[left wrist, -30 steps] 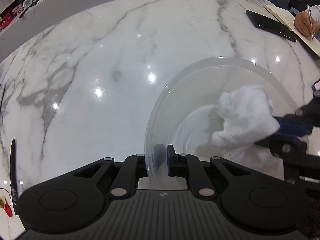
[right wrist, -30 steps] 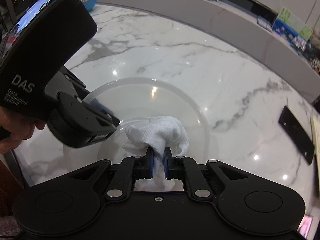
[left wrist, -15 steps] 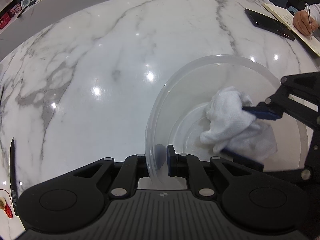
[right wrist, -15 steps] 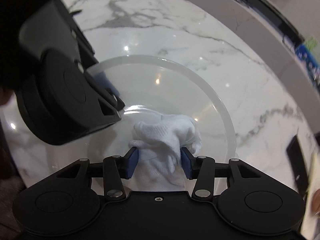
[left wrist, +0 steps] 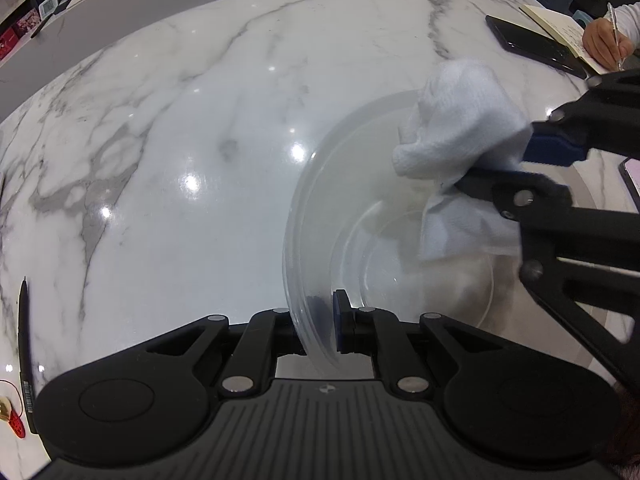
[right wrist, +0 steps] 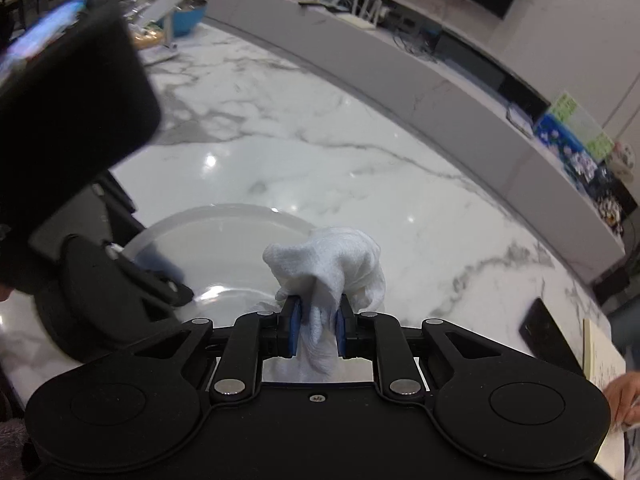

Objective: Clean bowl
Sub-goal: 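Keep holding the rim with the left tool while the right tool wipes the bowl bottom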

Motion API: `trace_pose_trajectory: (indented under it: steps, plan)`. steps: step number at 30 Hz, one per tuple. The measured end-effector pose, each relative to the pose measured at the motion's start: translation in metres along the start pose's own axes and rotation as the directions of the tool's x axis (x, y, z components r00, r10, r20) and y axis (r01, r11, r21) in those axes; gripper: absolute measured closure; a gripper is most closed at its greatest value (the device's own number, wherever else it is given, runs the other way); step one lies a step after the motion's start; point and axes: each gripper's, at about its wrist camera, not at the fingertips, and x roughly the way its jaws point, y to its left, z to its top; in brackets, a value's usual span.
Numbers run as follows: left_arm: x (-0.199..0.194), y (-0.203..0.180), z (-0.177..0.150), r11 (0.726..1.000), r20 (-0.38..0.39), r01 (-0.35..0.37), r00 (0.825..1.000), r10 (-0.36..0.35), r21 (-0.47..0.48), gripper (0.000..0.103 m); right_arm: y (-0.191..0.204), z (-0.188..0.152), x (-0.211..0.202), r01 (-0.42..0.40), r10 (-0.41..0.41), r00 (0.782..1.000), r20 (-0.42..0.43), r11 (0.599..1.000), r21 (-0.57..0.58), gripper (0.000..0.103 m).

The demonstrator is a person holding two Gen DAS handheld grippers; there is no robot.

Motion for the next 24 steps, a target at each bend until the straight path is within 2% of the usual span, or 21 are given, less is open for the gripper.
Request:
trace_pose_trajectory:
  steps: [5,9,14,17,20,23,24]
  plan:
    - [0.000,0.002,0.000,1.000,-0.001,0.006,1.000,-0.006,-0.005,0.095,-0.008,-0.009,0.027,-0.100,0.111,0.990,-0.086,0.988,0.121,0.088]
    - [0.001,0.003,0.001,1.000,-0.003,0.008,1.000,-0.008,-0.006,0.095,-0.003,-0.015,0.034,-0.156,0.170,0.982,-0.087,0.977,0.142,0.088]
    - [0.001,0.004,0.002,1.000,-0.003,0.008,1.000,-0.008,-0.016,0.095,-0.005,-0.016,0.034,-0.263,0.281,0.955,-0.092,0.950,0.168,0.088]
    - [0.002,0.005,0.002,1.000,-0.003,0.008,1.000,-0.008,-0.022,0.095,-0.002,-0.016,0.030,-0.316,0.333,0.932,-0.146,0.940,0.127,0.088]
    - [0.002,0.005,0.002,1.000,-0.002,0.003,1.000,-0.003,-0.021,0.095,0.002,-0.016,0.027,-0.343,0.352,0.914,-0.201,0.936,0.077,0.088]
    - [0.003,0.004,0.002,1.000,-0.002,0.003,1.000,-0.003,-0.018,0.095,0.009,-0.015,0.024,-0.320,0.311,0.916,-0.255,0.947,0.005,0.090]
    - [0.003,0.004,0.002,1.000,-0.002,0.003,1.000,-0.003,-0.016,0.095,0.012,-0.015,0.022,-0.294,0.277,0.924,-0.264,0.955,-0.026,0.090]
